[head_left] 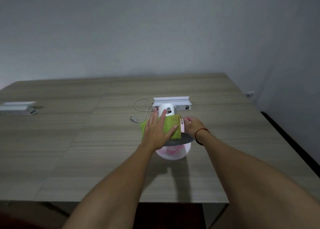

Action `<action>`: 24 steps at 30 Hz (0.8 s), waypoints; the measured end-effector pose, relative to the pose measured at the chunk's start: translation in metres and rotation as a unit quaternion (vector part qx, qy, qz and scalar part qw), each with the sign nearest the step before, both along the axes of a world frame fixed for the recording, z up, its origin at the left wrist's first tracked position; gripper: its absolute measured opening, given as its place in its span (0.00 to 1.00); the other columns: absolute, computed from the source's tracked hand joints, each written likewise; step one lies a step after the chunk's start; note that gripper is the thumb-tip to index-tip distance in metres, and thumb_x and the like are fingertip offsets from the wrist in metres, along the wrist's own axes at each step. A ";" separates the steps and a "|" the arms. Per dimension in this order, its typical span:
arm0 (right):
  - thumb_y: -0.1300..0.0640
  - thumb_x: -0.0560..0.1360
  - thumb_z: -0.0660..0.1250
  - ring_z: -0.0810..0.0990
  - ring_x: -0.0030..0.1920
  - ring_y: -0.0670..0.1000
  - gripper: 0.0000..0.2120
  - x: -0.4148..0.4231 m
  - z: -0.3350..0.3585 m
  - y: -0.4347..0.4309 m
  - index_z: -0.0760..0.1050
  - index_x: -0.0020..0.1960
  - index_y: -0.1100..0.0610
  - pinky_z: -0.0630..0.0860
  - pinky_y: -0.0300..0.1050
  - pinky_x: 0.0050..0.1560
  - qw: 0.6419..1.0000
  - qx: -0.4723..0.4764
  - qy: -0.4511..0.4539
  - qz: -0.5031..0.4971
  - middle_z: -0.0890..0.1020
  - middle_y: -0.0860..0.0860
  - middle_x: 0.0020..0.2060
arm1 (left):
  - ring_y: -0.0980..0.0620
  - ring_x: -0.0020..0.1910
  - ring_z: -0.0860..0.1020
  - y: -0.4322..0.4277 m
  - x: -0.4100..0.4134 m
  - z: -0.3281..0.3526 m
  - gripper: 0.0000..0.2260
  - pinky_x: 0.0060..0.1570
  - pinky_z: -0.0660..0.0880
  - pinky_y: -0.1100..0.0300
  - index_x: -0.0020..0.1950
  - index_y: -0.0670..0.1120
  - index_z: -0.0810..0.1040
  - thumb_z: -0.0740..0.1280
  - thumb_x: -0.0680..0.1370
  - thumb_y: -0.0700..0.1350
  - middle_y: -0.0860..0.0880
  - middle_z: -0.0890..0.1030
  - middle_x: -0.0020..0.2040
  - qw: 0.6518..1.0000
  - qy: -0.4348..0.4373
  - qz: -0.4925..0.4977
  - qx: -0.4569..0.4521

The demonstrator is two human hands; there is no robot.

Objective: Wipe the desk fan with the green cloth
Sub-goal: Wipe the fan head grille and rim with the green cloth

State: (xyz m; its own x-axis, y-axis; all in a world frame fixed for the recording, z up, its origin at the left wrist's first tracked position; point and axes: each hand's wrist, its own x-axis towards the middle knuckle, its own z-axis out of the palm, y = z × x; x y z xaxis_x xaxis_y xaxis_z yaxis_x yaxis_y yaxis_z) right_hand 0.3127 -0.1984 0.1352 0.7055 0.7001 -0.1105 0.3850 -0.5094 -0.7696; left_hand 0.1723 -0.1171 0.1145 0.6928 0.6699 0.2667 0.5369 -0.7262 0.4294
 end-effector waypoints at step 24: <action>0.56 0.80 0.52 0.76 0.57 0.60 0.17 0.006 -0.005 0.013 0.76 0.57 0.63 0.70 0.48 0.54 0.998 -0.039 0.000 -0.044 0.78 0.63 0.59 | 0.37 0.69 0.68 0.017 0.013 -0.014 0.22 0.70 0.63 0.43 0.70 0.38 0.67 0.48 0.83 0.49 0.35 0.70 0.69 0.947 -0.125 0.207 -0.209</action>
State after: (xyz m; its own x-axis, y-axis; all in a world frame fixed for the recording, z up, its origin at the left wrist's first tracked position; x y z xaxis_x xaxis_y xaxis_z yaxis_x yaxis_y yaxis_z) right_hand 0.3187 -0.1852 0.1299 0.7645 0.6241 -0.1616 0.3359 -0.5996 -0.7264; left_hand 0.1856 -0.0998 0.1006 0.2974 0.9540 0.0386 0.5822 -0.2132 0.7846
